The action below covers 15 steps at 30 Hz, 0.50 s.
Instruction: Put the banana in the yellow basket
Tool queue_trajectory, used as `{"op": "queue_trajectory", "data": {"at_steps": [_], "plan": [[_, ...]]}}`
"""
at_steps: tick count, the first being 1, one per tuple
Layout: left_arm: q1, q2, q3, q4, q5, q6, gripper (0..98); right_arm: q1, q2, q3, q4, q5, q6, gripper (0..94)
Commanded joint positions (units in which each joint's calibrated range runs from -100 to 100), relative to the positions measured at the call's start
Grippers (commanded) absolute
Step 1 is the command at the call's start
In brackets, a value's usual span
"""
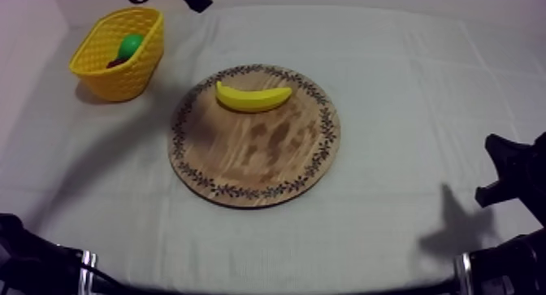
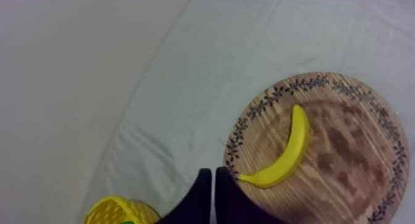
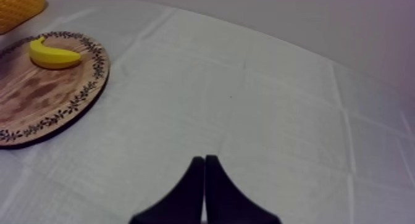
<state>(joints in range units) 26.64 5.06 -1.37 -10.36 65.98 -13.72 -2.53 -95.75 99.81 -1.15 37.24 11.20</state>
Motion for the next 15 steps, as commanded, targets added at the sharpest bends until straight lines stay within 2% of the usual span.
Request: {"op": "queue_trajectory", "data": {"at_steps": [1,6,9,11,15], "plan": [[0.0,0.5,0.0,0.06,-0.36,-0.42,0.0,0.0,0.0,-0.03,0.0,0.02,0.01,0.3],[0.3,1.72,-0.22,0.24,-0.82,-0.82,0.0,0.0,0.0,-0.03,0.0,0.02,0.01,0.3],[0.36,2.16,0.16,0.73,-0.86,-2.63,3.2,0.0,0.0,-0.03,0.0,0.02,0.01,0.3],[0.38,2.35,0.47,0.89,-1.13,-3.36,11.7,0.0,0.0,-0.03,0.0,0.02,0.01,0.3],[0.21,2.61,0.92,1.02,-1.42,-4.47,38.6,0.0,0.0,-0.03,0.0,0.02,0.01,0.3]]}}
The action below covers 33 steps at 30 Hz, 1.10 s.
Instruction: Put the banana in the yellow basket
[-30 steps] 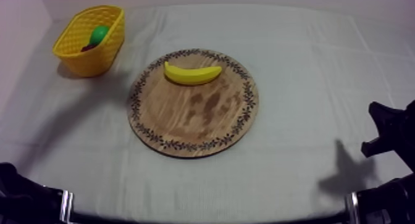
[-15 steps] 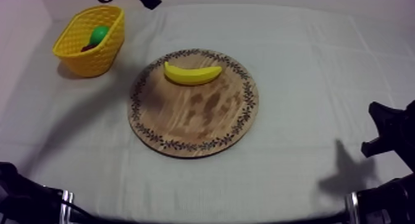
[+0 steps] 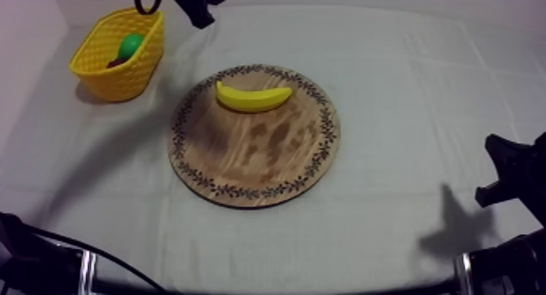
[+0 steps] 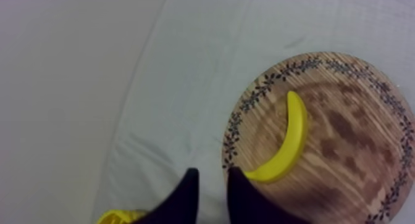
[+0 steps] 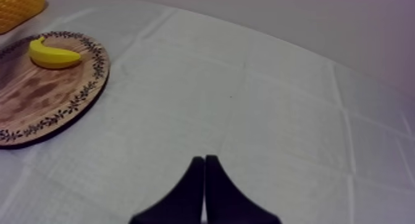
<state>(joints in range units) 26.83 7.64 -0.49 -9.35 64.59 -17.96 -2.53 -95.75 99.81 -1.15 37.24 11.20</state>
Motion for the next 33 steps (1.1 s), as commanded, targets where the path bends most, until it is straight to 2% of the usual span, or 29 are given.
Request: {"op": "queue_trajectory", "data": {"at_steps": [1,6,11,21,33], "plan": [[-0.04,0.09,0.11,-0.01,-0.03,-0.25,44.2,0.0,0.0,-0.03,0.0,0.02,0.01,0.3],[-0.39,0.33,0.35,-0.28,0.94,0.63,64.7,0.0,0.0,-0.03,0.0,0.02,0.01,0.3],[-0.5,0.4,1.07,-0.63,2.96,0.1,74.0,0.0,0.0,-0.03,0.0,0.02,0.01,0.3],[-0.04,1.05,4.51,-1.71,2.38,0.1,75.6,0.0,0.0,-0.03,0.0,0.02,0.01,0.3],[0.83,7.25,10.49,-2.31,-1.87,-2.52,74.2,0.0,0.0,-0.03,0.0,0.02,0.03,0.3]]}}
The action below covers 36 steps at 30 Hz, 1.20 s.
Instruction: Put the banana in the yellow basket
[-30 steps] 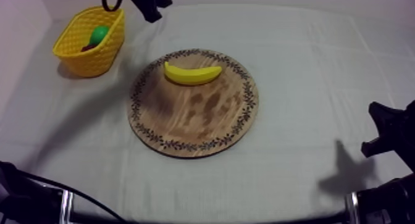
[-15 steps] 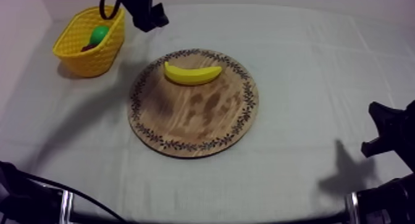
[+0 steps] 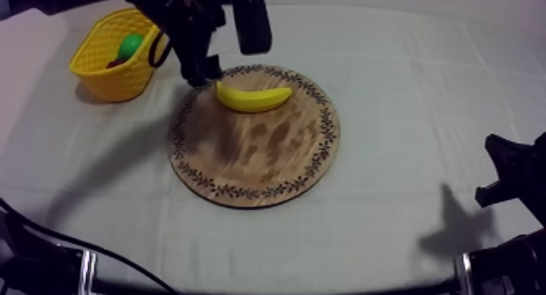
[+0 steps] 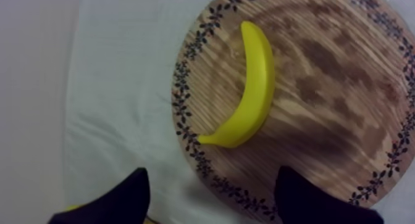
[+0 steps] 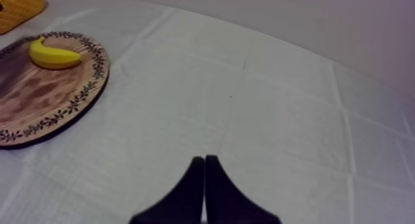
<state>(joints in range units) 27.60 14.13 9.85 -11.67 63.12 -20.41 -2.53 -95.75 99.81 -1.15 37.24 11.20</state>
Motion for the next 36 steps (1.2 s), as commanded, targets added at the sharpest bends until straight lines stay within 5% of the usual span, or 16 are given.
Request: {"op": "queue_trajectory", "data": {"at_steps": [1,36], "plan": [[0.11,1.48,0.29,0.0,-0.75,-0.13,74.1,0.0,0.0,-0.03,0.0,0.02,0.02,0.3],[1.87,21.96,-4.58,-2.06,-9.31,0.84,68.5,0.0,0.0,-0.03,0.0,0.02,0.01,0.3]]}}
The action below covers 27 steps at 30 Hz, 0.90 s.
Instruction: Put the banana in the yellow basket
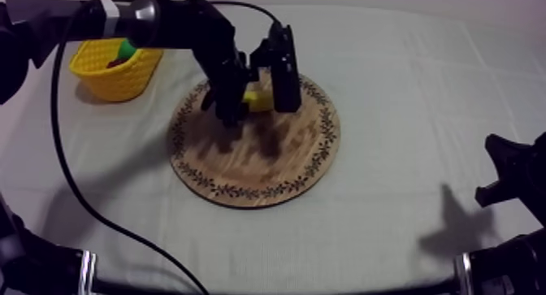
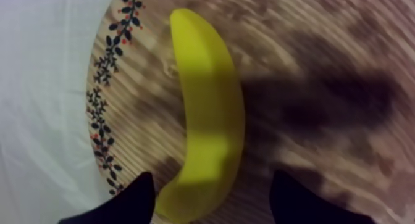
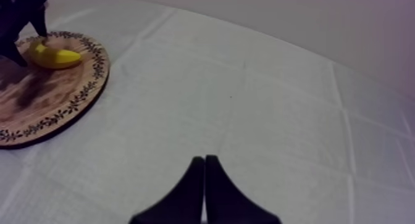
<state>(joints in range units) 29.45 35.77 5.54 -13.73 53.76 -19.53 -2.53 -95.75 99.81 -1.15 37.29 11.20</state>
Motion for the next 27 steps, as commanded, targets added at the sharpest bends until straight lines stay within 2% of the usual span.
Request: {"op": "queue_trajectory", "data": {"at_steps": [1,20,23,27], "plan": [[0.03,0.74,-0.61,-0.01,0.04,-0.05,68.3,0.0,0.0,-0.03,0.0,-0.03,0.01,0.3],[0.45,6.37,-6.27,0.21,0.26,0.13,64.1,0.0,0.0,-0.03,0.0,-0.03,0.01,0.3],[0.54,6.91,-7.04,0.11,0.32,0.2,59.2,0.0,0.0,-0.03,0.0,-0.03,0.01,0.3],[0.34,7.5,-8.23,0.06,0.34,0.12,43.6,0.0,0.0,-0.03,0.0,-0.03,0.01,0.3]]}}
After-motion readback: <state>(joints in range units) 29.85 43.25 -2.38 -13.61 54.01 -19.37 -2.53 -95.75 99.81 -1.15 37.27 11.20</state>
